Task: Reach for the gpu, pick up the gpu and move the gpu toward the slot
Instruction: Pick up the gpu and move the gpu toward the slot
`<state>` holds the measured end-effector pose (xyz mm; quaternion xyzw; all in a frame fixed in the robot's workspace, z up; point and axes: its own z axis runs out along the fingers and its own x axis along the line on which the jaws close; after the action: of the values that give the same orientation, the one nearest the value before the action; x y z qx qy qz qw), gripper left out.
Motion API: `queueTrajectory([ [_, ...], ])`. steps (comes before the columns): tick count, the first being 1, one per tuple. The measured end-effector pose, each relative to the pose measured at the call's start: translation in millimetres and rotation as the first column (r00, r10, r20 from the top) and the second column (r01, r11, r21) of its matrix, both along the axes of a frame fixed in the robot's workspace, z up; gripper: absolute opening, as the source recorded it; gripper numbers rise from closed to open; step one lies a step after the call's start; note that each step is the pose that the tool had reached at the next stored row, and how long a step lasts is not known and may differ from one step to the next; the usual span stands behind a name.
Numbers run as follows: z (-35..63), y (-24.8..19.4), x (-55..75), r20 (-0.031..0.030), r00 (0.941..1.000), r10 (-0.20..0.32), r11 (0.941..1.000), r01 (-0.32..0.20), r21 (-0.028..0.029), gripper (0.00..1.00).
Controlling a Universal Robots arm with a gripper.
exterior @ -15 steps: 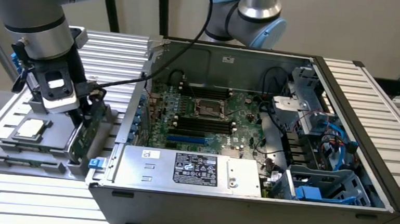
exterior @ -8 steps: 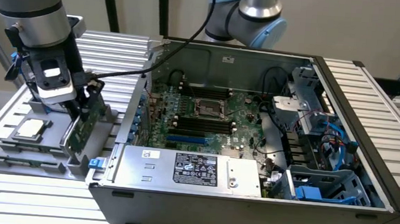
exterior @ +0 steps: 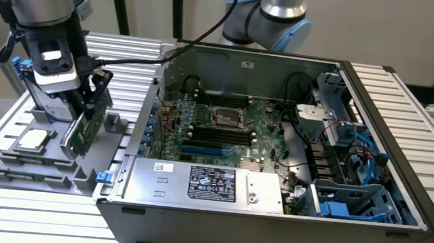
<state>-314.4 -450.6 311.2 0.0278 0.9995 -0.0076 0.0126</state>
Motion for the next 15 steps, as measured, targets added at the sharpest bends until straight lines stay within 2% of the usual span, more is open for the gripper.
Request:
queueTrajectory([
  [4,18.1,-0.1,6.5,-0.0035,1.0000,0.000,1.0000,0.000,-0.0001,0.26],
  [15,68.4,-0.1,32.1,-0.0082,1.0000,0.000,1.0000,0.000,0.0003,0.26],
])
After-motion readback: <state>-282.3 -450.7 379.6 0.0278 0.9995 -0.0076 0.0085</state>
